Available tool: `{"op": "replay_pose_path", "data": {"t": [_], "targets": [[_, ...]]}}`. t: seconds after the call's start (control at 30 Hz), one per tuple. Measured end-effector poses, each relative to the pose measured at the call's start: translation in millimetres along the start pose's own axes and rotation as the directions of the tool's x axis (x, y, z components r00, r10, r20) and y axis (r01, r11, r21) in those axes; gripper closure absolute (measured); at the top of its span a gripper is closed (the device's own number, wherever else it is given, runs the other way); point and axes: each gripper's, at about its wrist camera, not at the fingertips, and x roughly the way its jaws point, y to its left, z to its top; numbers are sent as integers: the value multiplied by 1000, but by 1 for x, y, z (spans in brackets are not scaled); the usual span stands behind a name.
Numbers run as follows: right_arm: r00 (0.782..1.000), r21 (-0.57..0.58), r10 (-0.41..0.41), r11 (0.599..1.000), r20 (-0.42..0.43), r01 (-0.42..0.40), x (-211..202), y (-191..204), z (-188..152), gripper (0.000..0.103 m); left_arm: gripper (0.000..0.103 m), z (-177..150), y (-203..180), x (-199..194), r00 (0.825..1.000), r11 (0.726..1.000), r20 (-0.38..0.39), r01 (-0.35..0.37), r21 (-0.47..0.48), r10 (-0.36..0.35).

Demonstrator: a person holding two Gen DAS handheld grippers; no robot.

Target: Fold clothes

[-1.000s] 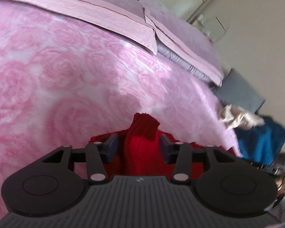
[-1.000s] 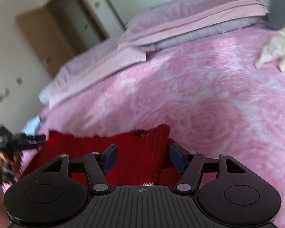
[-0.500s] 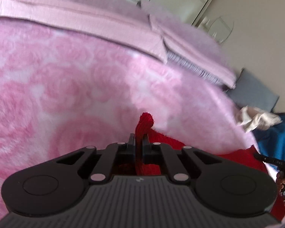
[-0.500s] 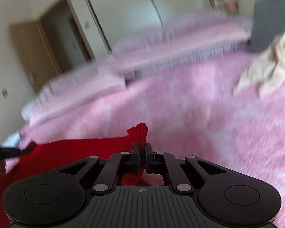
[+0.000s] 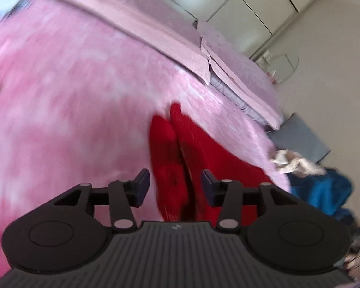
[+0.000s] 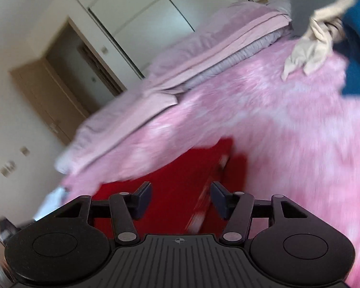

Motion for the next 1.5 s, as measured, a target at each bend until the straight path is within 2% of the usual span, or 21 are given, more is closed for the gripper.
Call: {"op": "replay_pose_path", "data": {"t": [0.07,0.13,0.27,0.33,0.37,0.4,0.47,0.63,0.73,0.8,0.87,0.97,1.0,1.03,1.07,1.17,1.2,1.27,1.43,1.5], "targets": [[1000,37,17,999,2,-17,-14,5,-23,45,54,-7,-1,2,1000,1000,-1,20,5,-20],[1000,61,28,998,7,-28,-22,7,-41,45,54,-14,-2,5,999,999,-2,41,10,-41],[1000,47,-25,999,17,24,-19,13,-50,45,54,-28,-3,10,997,996,-5,82,19,-82],[999,37,-27,999,20,26,-13,14,-51,45,60,-36,-4,12,995,994,-7,102,24,-102],[1000,36,-24,999,17,23,-8,13,-54,46,80,-39,-4,13,994,993,-8,113,26,-112],[1000,39,-29,999,11,28,-4,12,-54,46,93,-42,-5,15,993,992,-10,121,32,-121],[999,43,-40,998,-8,40,-2,10,-54,96,95,-38,-2,13,989,985,-27,148,94,-146],[998,36,-62,997,-25,63,-17,1,-41,95,96,-16,10,-8,965,927,-64,262,268,-255],[993,28,-90,995,-75,92,-19,-4,-36,95,94,-16,26,11,965,943,-202,218,252,-168],[983,30,-130,990,-129,135,-4,-7,-45,95,88,-22,35,22,958,963,-234,206,173,-163],[980,53,-149,986,-129,157,4,-9,-54,94,81,-25,42,13,963,975,-174,216,53,-203],[988,135,-130,981,-82,140,-7,-12,-56,81,81,-31,55,-5,966,967,-83,237,-98,-245],[988,146,-133,979,-71,143,-12,-11,-56,70,80,-34,58,-11,968,965,-60,234,-119,-243],[989,143,-138,979,-58,145,-17,-10,-56,64,79,-36,60,-16,970,964,-46,229,-132,-237],[989,133,-142,980,-44,147,-21,-8,-57,63,75,-37,62,-18,971,963,-40,228,-145,-236],[990,170,-141,976,-4,140,-31,-4,-61,59,67,-40,62,-14,963,941,-9,261,-215,-269],[991,198,-137,971,10,132,-33,-4,-62,59,61,-41,62,-13,960,932,3,273,-239,-280],[991,251,-129,961,32,117,-36,-3,-64,58,55,-45,62,-9,951,902,32,303,-307,-309],[987,282,-160,948,13,150,-32,2,-75,57,55,-55,59,-10,961,858,73,270,-436,-265],[988,304,-152,942,12,141,-32,1,-79,57,52,-64,57,-13,968,812,84,244,-530,-236]]}}
